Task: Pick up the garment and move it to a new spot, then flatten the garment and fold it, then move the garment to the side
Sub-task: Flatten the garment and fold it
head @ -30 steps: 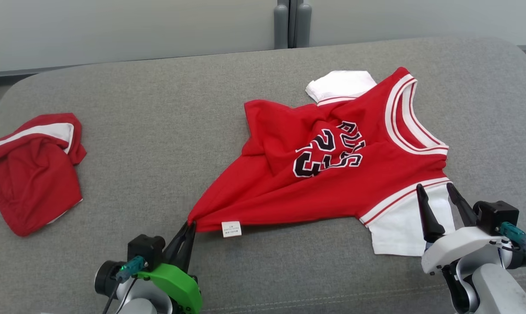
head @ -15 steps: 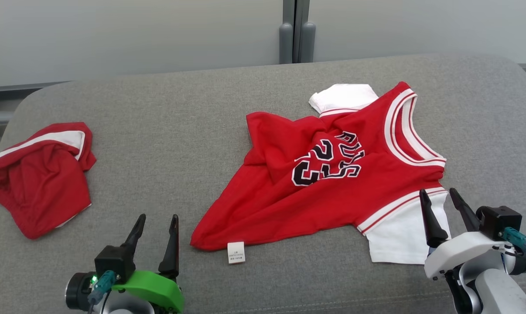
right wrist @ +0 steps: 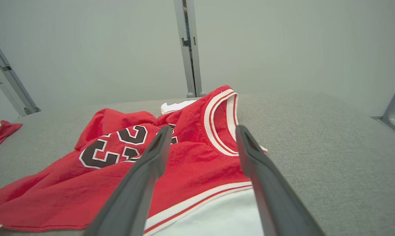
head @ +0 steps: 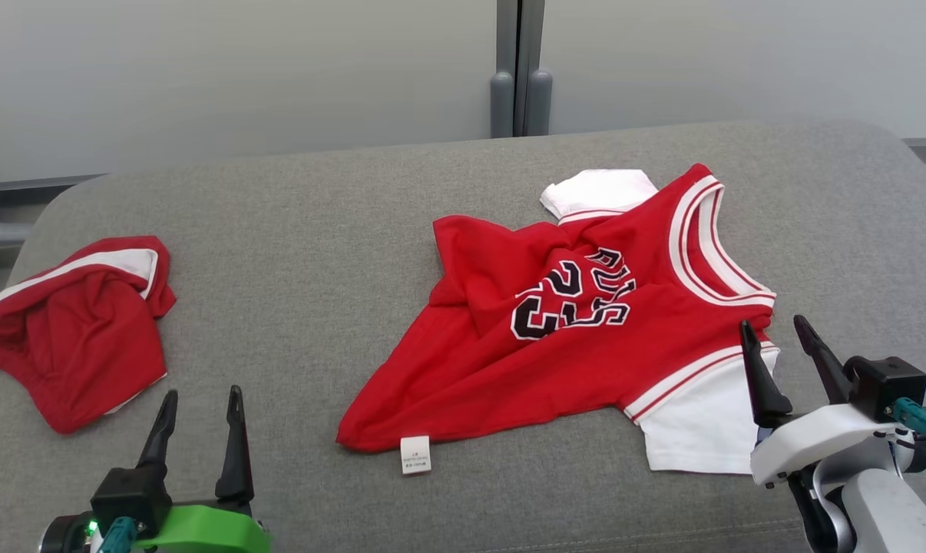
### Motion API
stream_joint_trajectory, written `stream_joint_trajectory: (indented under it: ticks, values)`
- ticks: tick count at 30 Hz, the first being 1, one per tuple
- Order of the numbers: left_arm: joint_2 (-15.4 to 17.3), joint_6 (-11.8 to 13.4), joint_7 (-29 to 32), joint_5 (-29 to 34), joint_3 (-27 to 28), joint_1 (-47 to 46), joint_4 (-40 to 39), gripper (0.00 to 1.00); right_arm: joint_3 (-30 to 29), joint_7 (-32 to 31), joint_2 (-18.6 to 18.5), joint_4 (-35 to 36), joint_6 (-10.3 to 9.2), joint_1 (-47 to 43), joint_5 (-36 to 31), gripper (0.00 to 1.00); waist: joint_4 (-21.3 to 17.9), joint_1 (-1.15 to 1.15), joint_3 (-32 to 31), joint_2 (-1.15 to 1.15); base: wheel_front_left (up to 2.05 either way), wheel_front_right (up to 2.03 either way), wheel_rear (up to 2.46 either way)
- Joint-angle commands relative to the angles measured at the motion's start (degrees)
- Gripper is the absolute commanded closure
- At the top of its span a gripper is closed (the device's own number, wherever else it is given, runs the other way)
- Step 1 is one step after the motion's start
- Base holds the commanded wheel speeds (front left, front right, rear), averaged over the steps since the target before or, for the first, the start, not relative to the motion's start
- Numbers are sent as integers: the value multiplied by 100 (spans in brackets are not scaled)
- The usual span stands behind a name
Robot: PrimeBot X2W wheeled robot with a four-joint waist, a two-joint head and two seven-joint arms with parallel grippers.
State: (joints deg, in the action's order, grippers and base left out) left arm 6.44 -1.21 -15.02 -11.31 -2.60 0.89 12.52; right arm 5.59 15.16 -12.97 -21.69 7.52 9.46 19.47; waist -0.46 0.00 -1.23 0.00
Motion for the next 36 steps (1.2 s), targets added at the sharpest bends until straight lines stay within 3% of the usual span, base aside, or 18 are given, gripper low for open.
stream_joint_trajectory:
  ticks: [1,10,21,26,36]
  values:
    - [39,-7,-8,44,56,84,-57,0,-34,11,-35,45,-7,-88,-65,0,-31,0,-39,0,0,0,0]
    - [33,103,-8,212,578,526,-500,0,-370,11,-141,328,-7,-472,-292,0,-171,0,-202,0,0,0,0]
    - [164,44,-8,446,620,772,-585,0,-224,-126,-200,605,-7,-792,-75,0,-262,0,-222,0,0,0,0]
    - [239,-299,-8,371,439,780,-639,0,-166,-167,-239,680,-7,-822,-11,0,-227,0,-215,0,0,0,0]
    - [176,-383,-8,310,405,712,-668,0,-81,-176,-269,718,-7,-822,8,0,-195,0,-202,0,0,0,0]
